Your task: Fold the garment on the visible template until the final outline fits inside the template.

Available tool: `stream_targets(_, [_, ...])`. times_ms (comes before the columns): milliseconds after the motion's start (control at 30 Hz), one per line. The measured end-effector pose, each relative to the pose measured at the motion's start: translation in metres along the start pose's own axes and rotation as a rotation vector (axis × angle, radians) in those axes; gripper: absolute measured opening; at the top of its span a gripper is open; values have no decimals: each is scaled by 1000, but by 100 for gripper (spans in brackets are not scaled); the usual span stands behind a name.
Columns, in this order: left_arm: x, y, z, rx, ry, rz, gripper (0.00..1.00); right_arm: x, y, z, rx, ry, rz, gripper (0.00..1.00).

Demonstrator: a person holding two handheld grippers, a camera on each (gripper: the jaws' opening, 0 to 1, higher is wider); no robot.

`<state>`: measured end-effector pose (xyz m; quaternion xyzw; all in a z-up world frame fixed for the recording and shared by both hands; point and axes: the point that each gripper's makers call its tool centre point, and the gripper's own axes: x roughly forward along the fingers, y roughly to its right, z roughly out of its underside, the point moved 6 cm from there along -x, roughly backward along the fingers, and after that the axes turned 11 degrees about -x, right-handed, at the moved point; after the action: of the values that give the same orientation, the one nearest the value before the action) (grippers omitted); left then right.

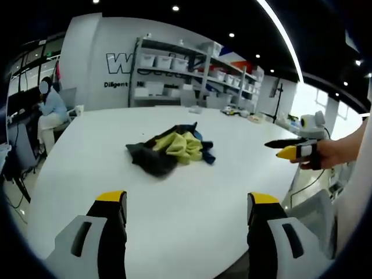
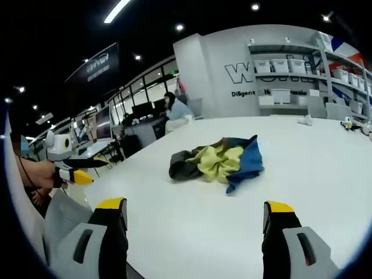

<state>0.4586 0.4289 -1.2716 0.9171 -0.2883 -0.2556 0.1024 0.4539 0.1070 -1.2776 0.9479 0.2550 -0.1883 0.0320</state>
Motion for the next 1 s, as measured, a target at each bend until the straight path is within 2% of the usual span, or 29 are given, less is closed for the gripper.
stream_targets(1000, [-1,0,2,0,-9,-5,82,-2,3,5,1,-10,-8,94])
